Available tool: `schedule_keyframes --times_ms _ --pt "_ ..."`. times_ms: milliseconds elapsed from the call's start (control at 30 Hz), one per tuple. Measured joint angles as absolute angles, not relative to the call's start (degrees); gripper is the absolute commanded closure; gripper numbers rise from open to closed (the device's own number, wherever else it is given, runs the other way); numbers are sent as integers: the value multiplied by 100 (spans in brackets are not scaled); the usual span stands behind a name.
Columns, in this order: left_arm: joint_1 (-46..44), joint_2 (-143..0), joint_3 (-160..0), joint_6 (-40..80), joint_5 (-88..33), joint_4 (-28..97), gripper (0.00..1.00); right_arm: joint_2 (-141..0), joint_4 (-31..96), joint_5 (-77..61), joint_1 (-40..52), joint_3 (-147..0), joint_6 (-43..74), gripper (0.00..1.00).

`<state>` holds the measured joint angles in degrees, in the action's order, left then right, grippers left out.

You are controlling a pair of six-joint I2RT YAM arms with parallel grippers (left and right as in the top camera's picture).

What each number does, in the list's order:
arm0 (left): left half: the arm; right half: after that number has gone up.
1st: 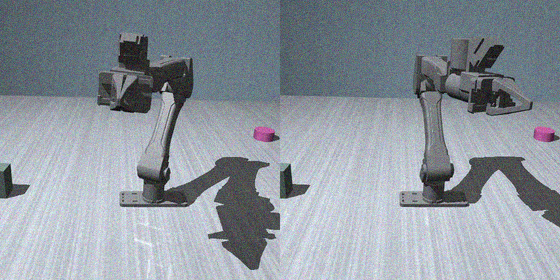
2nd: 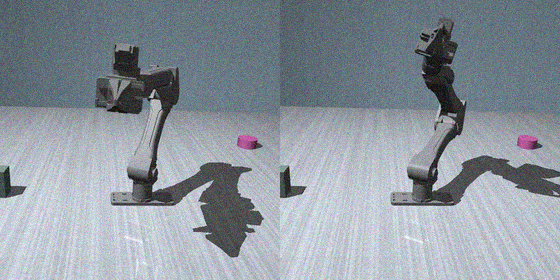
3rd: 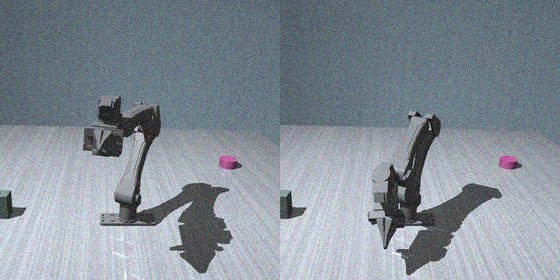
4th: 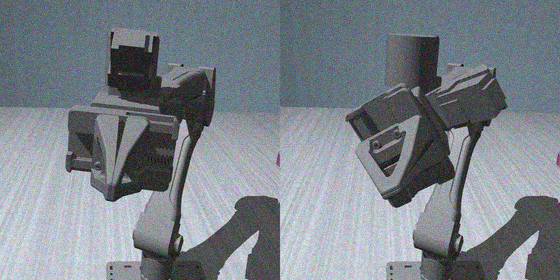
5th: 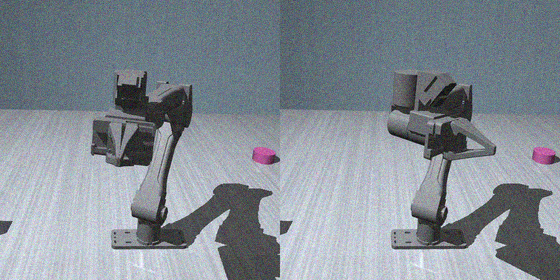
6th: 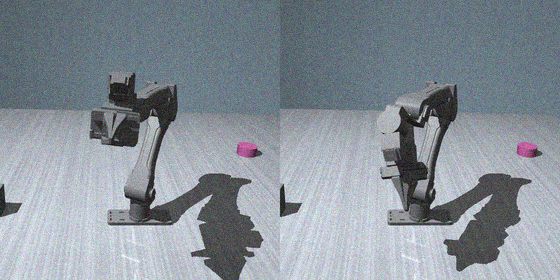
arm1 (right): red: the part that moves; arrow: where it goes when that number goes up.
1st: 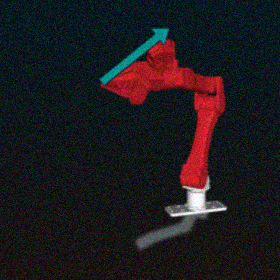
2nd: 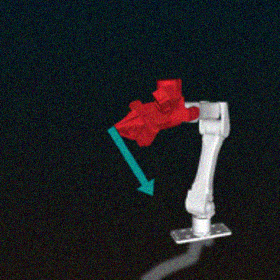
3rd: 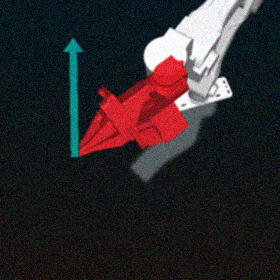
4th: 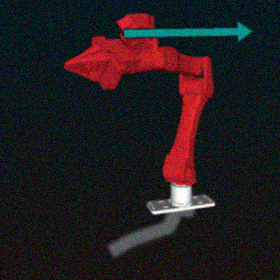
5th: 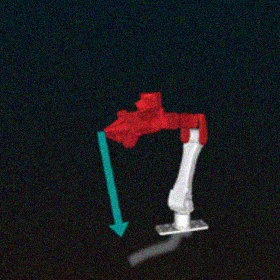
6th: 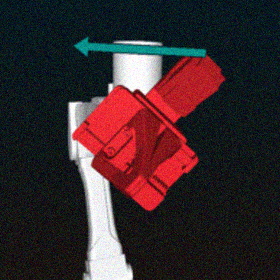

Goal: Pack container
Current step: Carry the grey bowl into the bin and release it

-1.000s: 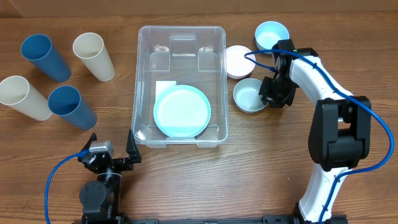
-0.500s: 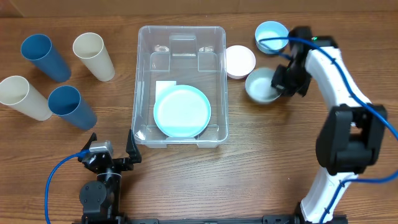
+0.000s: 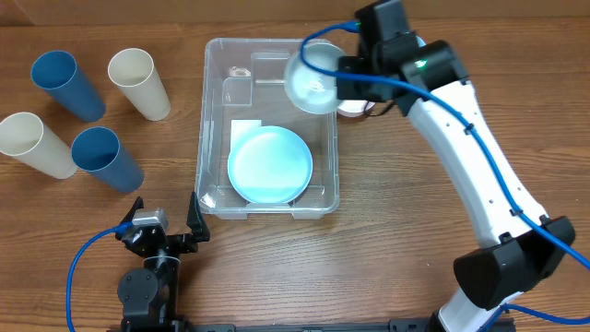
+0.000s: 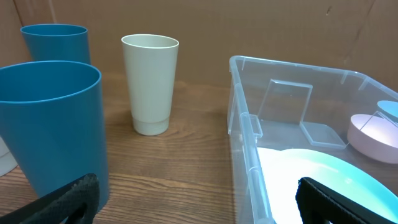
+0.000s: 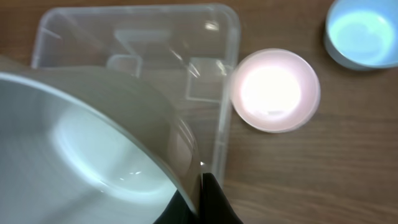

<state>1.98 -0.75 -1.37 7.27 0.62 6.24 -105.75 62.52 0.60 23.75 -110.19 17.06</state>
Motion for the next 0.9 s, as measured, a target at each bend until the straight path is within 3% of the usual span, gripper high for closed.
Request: schedule_keyframes --times_ms 733,767,833,900 --pt "200 -75 -137 727 60 624 0 -12591 4456 167 2475 -11030 1385 96" --pt "198 -75 -137 727 60 624 0 -12634 4442 169 2475 -11030 1385 94" --pt "198 -75 -137 727 60 624 0 -12715 4397 123 2491 -11032 1378 77" --pt "200 -75 -137 727 60 624 0 -12726 4390 86 2517 -11032 1354 69"
